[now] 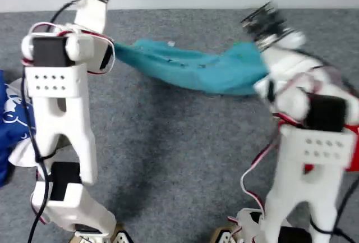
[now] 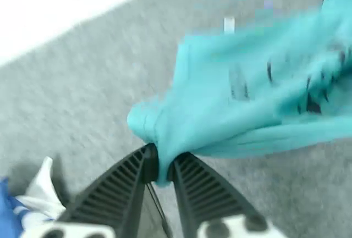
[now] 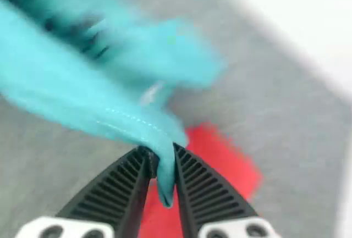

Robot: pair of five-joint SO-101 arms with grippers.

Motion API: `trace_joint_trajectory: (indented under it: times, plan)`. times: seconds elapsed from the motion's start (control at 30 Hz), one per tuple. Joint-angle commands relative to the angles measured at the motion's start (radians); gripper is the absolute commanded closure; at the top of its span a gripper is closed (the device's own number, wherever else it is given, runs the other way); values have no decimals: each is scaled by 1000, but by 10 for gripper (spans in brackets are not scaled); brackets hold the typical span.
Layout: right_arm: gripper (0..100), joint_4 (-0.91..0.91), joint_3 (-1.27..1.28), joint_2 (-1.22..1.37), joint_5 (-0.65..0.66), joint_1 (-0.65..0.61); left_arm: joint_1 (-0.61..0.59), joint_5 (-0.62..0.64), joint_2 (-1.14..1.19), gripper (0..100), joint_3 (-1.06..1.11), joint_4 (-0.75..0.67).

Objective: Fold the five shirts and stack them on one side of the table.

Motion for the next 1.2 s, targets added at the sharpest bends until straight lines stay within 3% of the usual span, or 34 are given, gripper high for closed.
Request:
trace_joint_trajectory:
  times: [0.0,0.2,0.8,0.97,1.17]
  plan:
    - [988,-79,-253,-1,11,94,6,2,-72,995,-94,18]
    - [988,-153,-512,21,44,162,8,-107,-184,995,-140,20]
    - [988,-139,-1079,16,163,378,-2,-451,-669,995,-131,17]
    - [988,-8,-1048,36,210,374,-2,-508,-709,995,-65,18]
    - [988,124,-795,93,261,288,-2,-594,-704,995,254,18]
